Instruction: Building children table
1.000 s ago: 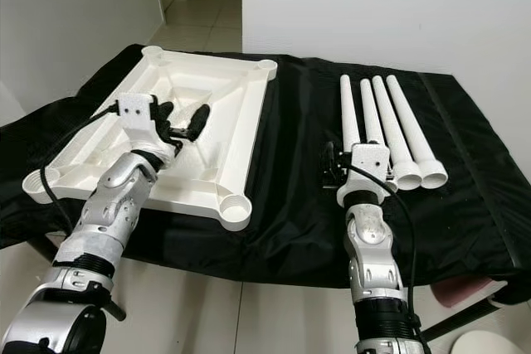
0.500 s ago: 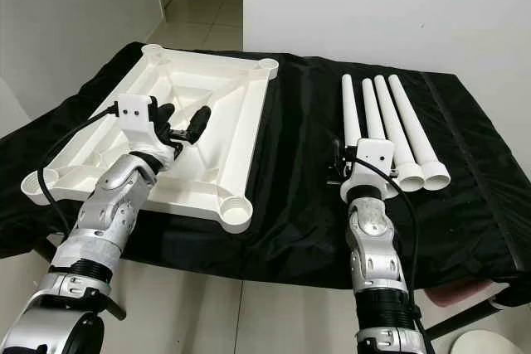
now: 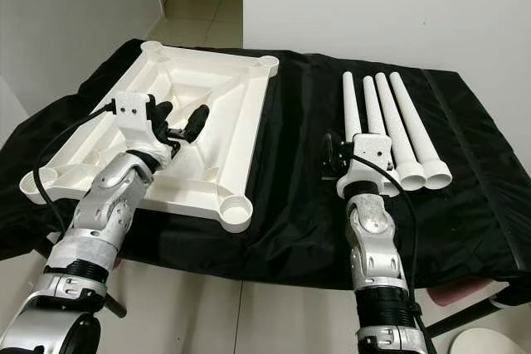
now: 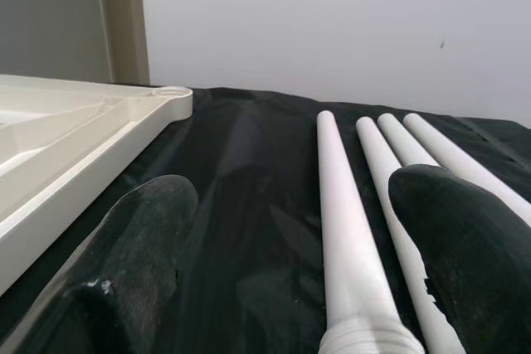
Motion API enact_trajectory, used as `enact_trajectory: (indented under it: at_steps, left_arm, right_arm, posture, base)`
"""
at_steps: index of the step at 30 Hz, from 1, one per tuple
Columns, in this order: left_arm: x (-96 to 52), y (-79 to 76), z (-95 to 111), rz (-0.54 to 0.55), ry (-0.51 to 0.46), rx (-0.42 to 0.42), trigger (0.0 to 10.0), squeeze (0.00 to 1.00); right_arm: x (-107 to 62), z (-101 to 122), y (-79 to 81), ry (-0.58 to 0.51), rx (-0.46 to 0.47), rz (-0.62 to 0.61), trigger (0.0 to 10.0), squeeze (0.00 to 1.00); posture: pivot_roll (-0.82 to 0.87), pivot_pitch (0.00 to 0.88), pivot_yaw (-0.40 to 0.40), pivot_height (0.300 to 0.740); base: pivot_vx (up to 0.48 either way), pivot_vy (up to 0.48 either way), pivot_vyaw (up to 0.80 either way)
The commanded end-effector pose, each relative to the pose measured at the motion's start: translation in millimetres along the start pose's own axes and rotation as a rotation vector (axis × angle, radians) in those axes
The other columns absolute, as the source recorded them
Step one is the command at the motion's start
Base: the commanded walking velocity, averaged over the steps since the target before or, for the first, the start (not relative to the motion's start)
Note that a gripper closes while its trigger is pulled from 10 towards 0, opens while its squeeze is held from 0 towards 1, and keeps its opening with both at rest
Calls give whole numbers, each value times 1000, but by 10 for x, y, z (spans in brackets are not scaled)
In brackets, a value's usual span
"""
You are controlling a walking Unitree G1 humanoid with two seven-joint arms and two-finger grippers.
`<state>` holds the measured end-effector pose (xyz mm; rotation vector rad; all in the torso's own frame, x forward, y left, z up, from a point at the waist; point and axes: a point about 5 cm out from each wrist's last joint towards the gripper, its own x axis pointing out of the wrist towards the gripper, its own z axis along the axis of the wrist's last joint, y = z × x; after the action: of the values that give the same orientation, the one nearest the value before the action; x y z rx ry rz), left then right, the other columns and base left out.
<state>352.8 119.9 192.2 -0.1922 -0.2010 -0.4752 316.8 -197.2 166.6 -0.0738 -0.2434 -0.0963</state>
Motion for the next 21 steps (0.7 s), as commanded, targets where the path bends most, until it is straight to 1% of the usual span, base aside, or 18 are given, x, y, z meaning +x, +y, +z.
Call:
enact_trajectory:
  at_steps: [1,2,3,4,5,6,7,8,10,11,12,16,18,21]
  left_arm:
    - [-13,-82,6,-109,-3,-18,10000,0]
    - [-12,-120,1,-132,4,-27,10000,0]
    - [-12,-120,1,-132,4,-27,10000,0]
    - [-12,-171,-6,-161,16,-26,10000,0]
    - [-12,-171,-6,-161,16,-26,10000,0]
    - [-5,-263,-11,-211,41,-38,10000,0]
    - [-5,-263,-11,-211,41,-38,10000,0]
    - [-6,-303,-4,-228,47,-35,10000,0]
    - [-6,-303,-4,-228,47,-35,10000,0]
    - [20,-380,59,-255,62,-49,10000,0]
    - [24,-403,81,-263,66,-51,10000,0]
    - [27,-420,111,-277,76,-55,10000,0]
    - [-6,-438,115,-293,91,-55,10000,0]
    - [-21,-445,112,-297,97,-53,10000,0]
  right_arm:
    - [6,-19,-27,6,1,-15,10000,0]
    - [22,-27,-35,13,10,-23,10000,0]
    - [22,-27,-35,13,10,-23,10000,0]
    - [42,-38,-49,22,16,-36,10000,0]
    - [42,-38,-49,22,16,-36,10000,0]
    - [82,-55,-63,41,29,-49,10000,0]
    - [82,-55,-63,41,29,-49,10000,0]
    - [94,-61,-66,49,34,-55,10000,0]
    - [94,-61,-66,49,34,-55,10000,0]
    - [159,-61,-58,66,61,-53,10000,0]
    - [178,-59,-54,71,72,-51,10000,0]
    - [226,-50,-58,78,78,-54,10000,0]
    - [247,-62,-70,97,84,-59,10000,0]
    - [249,-69,-74,102,87,-61,10000,0]
  posture:
    - [-25,36,-12,740]
    - [-25,36,-12,740]
    - [-25,36,-12,740]
    - [-23,35,-12,740]
    - [-23,35,-12,740]
    - [-22,37,-13,740]
    - [-22,37,-13,740]
    - [-13,53,-17,740]
    - [-13,53,-17,740]
    - [-2,78,-21,740]
    - [-2,78,-21,740]
    - [1,90,-20,740]
    - [14,117,-24,740]
    - [14,117,-24,740]
  base:
    - [0,0,0]
    - [0,0,0]
    - [0,0,0]
    - [0,0,0]
    - [0,0,0]
    - [0,0,0]
    - [0,0,0]
    - [0,0,0]
    - [0,0,0]
    - [0,0,0]
    - [0,0,0]
    - [0,0,0]
    - [0,0,0]
    - [0,0,0]
